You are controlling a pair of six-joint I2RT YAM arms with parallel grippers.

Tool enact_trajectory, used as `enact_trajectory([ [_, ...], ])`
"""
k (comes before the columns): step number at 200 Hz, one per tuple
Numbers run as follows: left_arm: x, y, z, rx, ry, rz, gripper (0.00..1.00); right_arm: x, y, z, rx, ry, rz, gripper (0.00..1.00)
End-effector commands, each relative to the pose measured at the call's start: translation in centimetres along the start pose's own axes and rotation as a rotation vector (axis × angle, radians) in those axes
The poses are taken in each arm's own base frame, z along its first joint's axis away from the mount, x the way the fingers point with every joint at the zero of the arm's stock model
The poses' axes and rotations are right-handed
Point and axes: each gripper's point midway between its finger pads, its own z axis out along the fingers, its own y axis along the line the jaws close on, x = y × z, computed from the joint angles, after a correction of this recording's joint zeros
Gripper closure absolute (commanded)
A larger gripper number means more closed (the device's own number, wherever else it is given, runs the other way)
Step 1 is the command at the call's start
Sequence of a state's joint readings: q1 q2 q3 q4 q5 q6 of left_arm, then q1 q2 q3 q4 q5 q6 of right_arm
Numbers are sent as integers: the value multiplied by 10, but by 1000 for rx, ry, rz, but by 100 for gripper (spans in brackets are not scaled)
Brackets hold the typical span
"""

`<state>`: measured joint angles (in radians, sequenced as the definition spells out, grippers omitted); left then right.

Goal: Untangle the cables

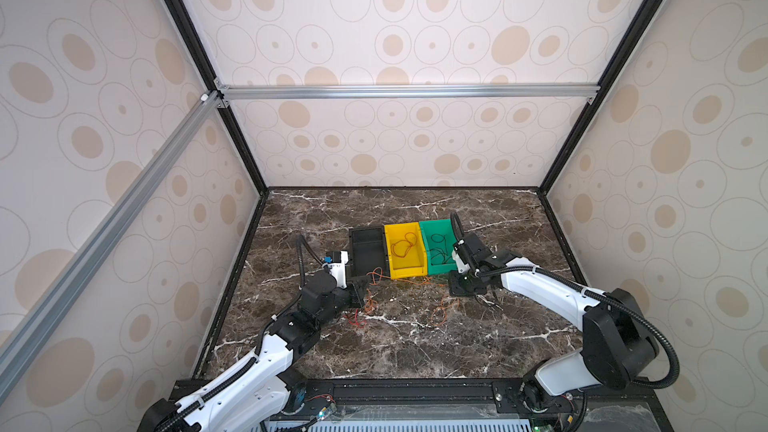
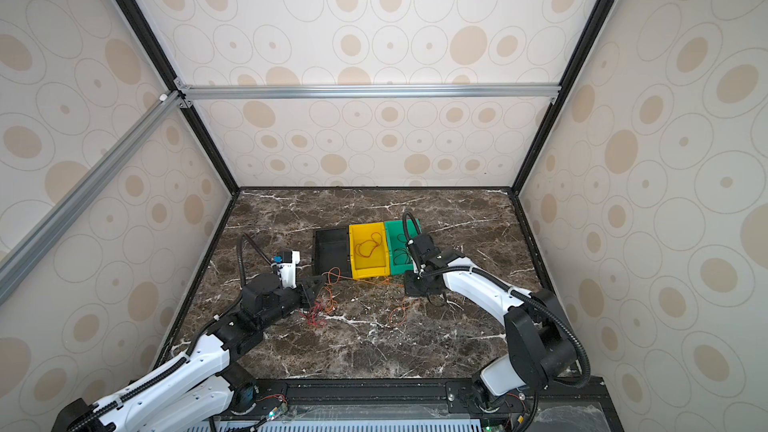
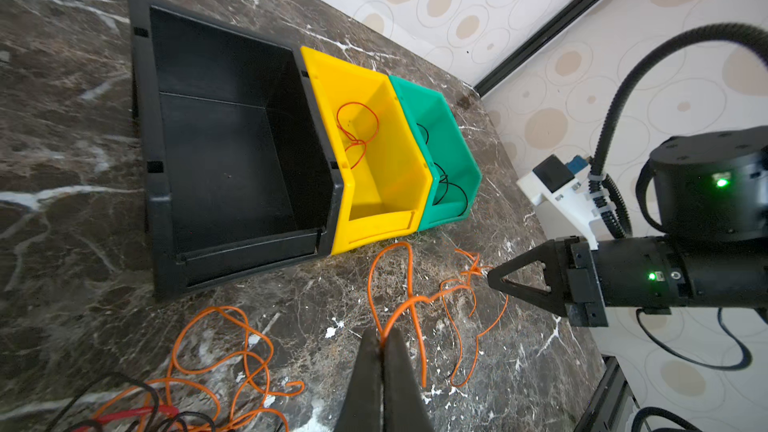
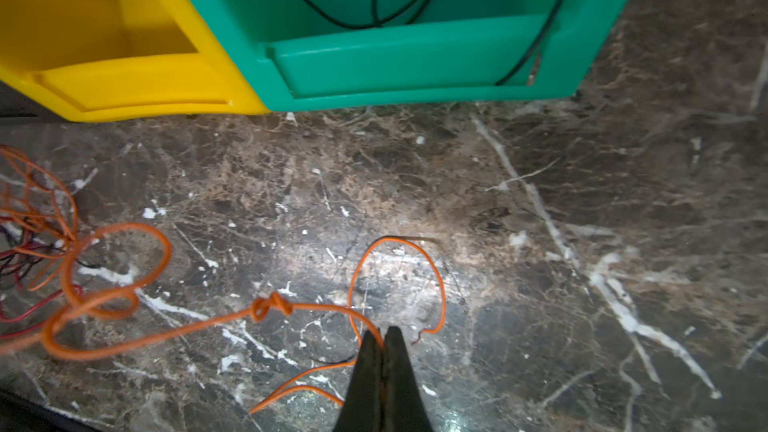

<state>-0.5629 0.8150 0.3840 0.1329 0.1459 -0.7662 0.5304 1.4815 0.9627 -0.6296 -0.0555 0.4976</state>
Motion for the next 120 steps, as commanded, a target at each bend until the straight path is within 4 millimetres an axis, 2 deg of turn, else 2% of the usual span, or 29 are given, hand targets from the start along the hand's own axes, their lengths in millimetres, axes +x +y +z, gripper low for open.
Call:
enact_trajectory([
  [1, -9, 7, -5, -43, -33, -15, 100, 7, -26, 0, 119, 11, 33, 100],
  [27, -19, 20, -14, -122, -52, -4, 100, 9, -47, -3, 182, 12, 62, 100],
  [44, -22, 20, -18, -114, -60, 0, 100, 8, -46, -4, 154, 7, 53, 100],
  [86, -24, 17, -17, -100, -55, 2, 100, -4, -19, -15, 8, -54, 27, 100],
  [120, -28, 10, -13, -84, -33, 24, 100, -25, 24, -48, -213, -140, -29, 100],
])
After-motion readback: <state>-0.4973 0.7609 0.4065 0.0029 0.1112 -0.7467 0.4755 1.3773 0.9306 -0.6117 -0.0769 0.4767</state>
